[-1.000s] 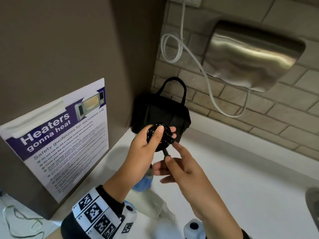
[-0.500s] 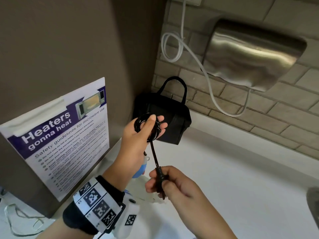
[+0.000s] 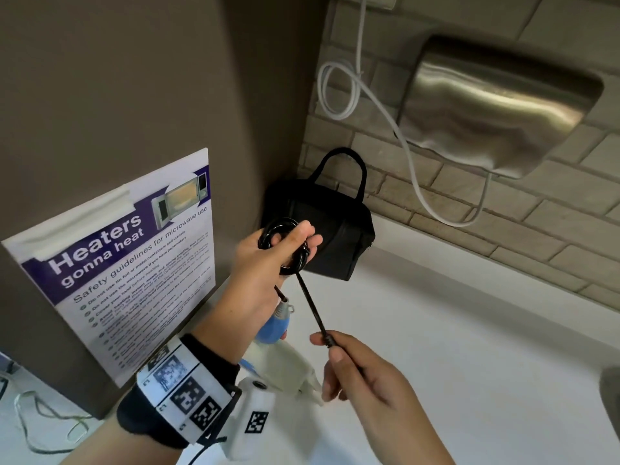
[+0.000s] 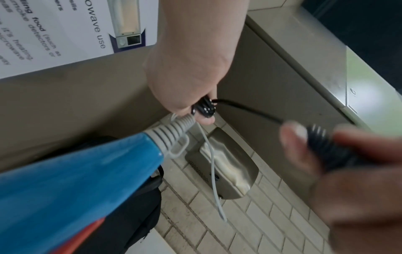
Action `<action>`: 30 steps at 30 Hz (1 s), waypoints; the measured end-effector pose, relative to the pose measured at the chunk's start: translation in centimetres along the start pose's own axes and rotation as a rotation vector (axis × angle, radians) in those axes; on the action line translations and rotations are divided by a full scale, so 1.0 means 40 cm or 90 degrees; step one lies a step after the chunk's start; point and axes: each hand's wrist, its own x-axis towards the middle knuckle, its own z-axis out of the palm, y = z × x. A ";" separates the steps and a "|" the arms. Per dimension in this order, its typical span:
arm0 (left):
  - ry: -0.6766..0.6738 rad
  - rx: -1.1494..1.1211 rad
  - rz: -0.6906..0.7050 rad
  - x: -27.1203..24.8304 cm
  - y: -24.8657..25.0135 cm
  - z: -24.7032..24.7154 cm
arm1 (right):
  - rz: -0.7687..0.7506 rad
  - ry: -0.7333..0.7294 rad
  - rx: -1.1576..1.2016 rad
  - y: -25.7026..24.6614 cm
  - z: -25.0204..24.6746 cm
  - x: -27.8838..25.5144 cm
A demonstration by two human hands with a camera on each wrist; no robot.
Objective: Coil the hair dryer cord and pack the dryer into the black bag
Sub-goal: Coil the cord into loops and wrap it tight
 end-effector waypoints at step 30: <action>-0.099 0.218 0.052 -0.041 -0.044 -0.001 | 0.070 0.101 0.318 0.058 0.029 0.220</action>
